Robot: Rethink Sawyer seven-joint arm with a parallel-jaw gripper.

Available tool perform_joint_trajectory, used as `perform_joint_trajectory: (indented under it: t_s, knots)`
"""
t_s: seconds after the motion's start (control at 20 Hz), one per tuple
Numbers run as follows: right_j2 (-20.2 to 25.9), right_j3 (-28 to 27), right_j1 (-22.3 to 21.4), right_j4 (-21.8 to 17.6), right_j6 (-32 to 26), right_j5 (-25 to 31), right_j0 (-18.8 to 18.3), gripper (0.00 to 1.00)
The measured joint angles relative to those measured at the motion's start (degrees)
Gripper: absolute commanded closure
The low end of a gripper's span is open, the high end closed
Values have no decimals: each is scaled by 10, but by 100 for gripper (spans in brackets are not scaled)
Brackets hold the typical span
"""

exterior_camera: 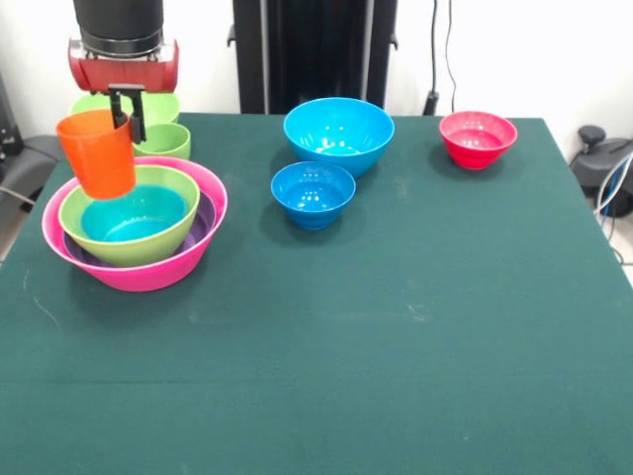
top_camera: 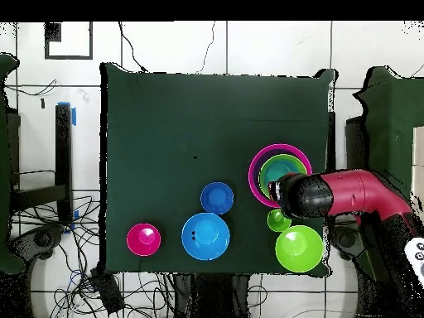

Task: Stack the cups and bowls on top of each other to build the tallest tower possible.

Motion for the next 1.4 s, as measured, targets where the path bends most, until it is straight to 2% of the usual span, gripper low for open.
perform_joint_trajectory:
  t_s: [1.4]
  knots:
    - [-28, 10, -3, -2, 0, 0, 8, 100]
